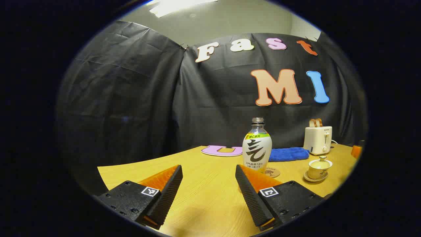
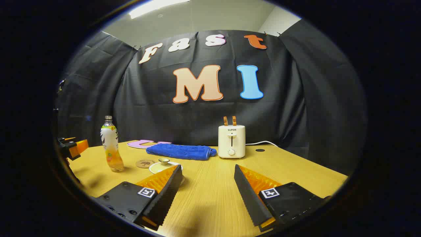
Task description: Open the teacup lid with one hand, grasp the water bottle and pour water into the teacup with the other hand; after pouring, place the water bottle on the coaster and then close the teacup lid.
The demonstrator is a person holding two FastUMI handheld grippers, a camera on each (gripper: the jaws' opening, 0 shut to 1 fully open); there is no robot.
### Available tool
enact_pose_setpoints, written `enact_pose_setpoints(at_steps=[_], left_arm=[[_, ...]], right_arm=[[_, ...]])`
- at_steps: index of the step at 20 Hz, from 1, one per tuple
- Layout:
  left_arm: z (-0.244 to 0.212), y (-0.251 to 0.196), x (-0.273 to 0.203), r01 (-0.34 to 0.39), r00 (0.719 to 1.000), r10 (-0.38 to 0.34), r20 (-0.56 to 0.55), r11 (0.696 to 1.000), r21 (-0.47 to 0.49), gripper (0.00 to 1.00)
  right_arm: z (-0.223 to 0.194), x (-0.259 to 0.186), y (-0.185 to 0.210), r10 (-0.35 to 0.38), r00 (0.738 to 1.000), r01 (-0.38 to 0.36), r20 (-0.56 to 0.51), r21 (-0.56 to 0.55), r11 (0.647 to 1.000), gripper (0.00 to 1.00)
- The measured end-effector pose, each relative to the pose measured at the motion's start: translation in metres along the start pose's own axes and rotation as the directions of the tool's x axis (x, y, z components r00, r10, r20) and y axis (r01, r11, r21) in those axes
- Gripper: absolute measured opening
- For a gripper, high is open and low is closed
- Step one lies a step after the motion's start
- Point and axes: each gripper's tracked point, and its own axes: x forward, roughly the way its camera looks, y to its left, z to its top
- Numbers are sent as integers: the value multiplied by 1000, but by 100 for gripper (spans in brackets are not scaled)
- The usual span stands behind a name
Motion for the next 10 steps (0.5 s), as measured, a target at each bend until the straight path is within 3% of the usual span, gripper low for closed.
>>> enact_pose_setpoints(at_steps=[10], left_arm=[[-4,-1,-1,5,1000,-5,-10,1000,5,94]], right_arm=[[1,-1,0,-3,1000,3,-2,0,1000,95]])
